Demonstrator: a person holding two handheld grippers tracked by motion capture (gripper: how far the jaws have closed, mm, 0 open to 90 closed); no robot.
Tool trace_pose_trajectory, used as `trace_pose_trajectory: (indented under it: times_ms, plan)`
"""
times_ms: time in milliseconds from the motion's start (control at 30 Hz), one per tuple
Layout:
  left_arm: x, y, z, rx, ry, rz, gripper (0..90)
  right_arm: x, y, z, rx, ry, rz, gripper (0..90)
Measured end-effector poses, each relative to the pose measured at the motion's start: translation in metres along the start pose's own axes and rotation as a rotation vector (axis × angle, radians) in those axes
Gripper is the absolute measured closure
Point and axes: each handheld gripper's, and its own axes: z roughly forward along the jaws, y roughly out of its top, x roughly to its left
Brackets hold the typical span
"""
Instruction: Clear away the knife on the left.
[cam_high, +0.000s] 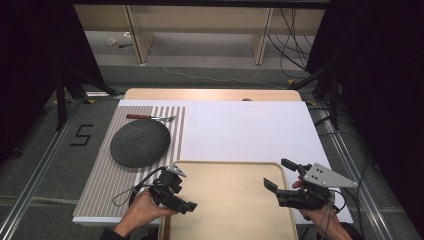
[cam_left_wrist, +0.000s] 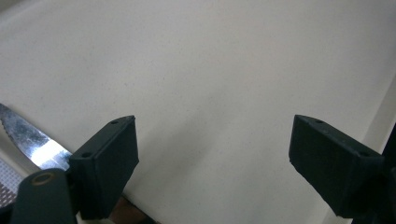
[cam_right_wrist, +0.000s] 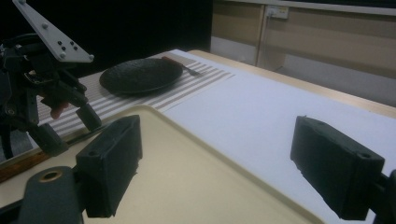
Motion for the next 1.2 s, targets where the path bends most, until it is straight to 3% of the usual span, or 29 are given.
trace_pose_trajectory:
  times_ms: [300, 733, 1067, 1200]
  plan:
    - [0.0, 0.001, -0.007, -0.088, -0.014, 0.007, 15.4, 0.0, 0.0, 0.0, 0.001, 0.0, 0.001, 17.6]
    - [-0.001, 0.002, -0.018, -0.24, 0.0, 0.016, 15.4, 0.0, 0.0, 0.0, 0.001, 0.0, 0.001, 17.6]
    - [-0.001, -0.001, -0.034, -0.452, 0.02, 0.032, 15.4, 0.0, 0.0, 0.0, 0.001, 0.0, 0.001, 17.6]
    - [-0.001, -0.003, -0.04, -0.513, 0.035, 0.04, 15.4, 0.0, 0.0, 0.0, 0.001, 0.0, 0.001, 17.6]
